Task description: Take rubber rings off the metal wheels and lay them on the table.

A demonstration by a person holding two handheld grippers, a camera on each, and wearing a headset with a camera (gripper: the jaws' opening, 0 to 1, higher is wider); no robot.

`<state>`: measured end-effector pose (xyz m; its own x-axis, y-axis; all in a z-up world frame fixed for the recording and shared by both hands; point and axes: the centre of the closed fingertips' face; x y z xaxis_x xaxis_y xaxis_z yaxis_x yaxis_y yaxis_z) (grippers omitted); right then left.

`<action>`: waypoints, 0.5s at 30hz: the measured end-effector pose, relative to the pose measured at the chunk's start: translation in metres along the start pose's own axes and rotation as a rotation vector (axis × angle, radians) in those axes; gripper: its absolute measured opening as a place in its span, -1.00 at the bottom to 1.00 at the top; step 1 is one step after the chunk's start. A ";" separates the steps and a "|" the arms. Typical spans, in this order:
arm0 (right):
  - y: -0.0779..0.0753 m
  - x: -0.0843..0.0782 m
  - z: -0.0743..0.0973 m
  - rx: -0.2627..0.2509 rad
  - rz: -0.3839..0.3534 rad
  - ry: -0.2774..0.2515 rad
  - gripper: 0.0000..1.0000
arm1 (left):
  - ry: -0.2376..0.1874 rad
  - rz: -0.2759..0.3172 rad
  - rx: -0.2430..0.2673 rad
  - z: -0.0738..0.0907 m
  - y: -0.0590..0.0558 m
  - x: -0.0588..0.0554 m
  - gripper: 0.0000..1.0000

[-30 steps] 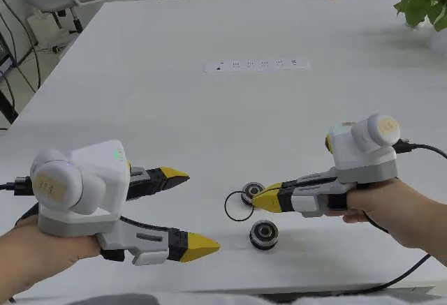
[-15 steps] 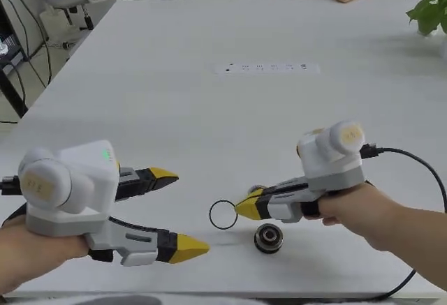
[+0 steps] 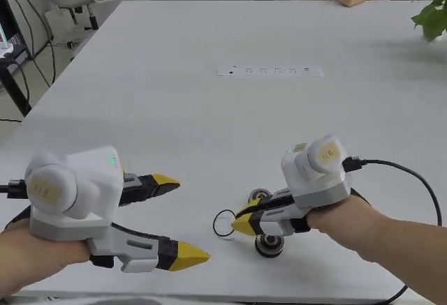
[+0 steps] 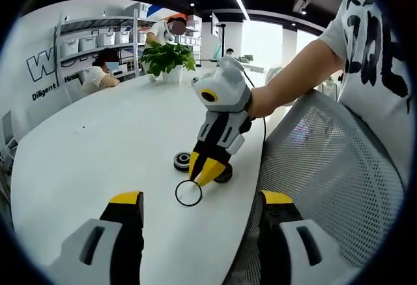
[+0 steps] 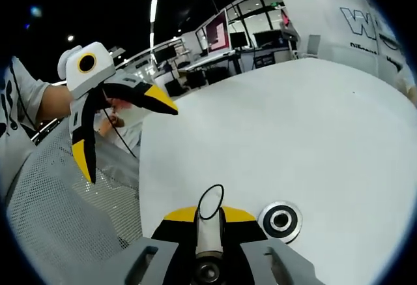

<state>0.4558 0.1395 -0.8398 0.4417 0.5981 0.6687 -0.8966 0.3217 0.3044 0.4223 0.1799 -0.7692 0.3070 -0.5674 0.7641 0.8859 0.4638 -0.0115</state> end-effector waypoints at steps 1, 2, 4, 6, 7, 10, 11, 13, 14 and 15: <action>0.000 0.001 0.001 -0.001 0.000 -0.003 -0.77 | 0.003 -0.003 -0.002 0.000 -0.001 0.000 0.39; 0.000 0.001 0.002 -0.003 0.001 -0.007 -0.73 | 0.006 -0.007 -0.003 -0.001 -0.001 0.000 0.39; 0.000 0.003 0.004 -0.005 -0.003 -0.018 -0.66 | 0.007 -0.008 -0.005 0.000 -0.002 0.000 0.39; 0.000 0.005 0.007 -0.001 -0.008 -0.031 -0.63 | 0.006 -0.006 -0.008 -0.001 -0.002 0.000 0.39; 0.001 0.006 0.009 -0.001 -0.006 -0.035 -0.61 | 0.008 -0.007 -0.010 -0.002 -0.003 0.000 0.39; 0.003 0.009 0.014 0.002 -0.004 -0.053 -0.57 | 0.012 -0.012 -0.015 -0.003 -0.004 0.000 0.39; 0.003 0.010 0.015 0.001 -0.002 -0.057 -0.57 | 0.012 -0.014 -0.017 -0.004 -0.004 0.000 0.39; 0.004 0.012 0.018 0.002 0.002 -0.068 -0.54 | 0.014 -0.020 -0.019 -0.005 -0.005 0.001 0.38; 0.004 0.013 0.020 0.002 0.004 -0.073 -0.53 | 0.015 -0.021 -0.021 -0.006 -0.005 0.001 0.38; 0.005 0.014 0.023 0.001 0.008 -0.080 -0.53 | 0.017 -0.022 -0.024 -0.007 -0.006 0.001 0.38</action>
<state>0.4569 0.1328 -0.8133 0.4306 0.5399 0.7233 -0.9001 0.3162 0.2998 0.4195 0.1718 -0.7724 0.2928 -0.5886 0.7535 0.9005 0.4347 -0.0103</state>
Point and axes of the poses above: the centre of the closed fingertips' face, and the gripper's own axes: z roughly backward along the fingers, y roughly to its left, x roughly out of its top, and after that the axes turned 8 degrees about y, right-handed
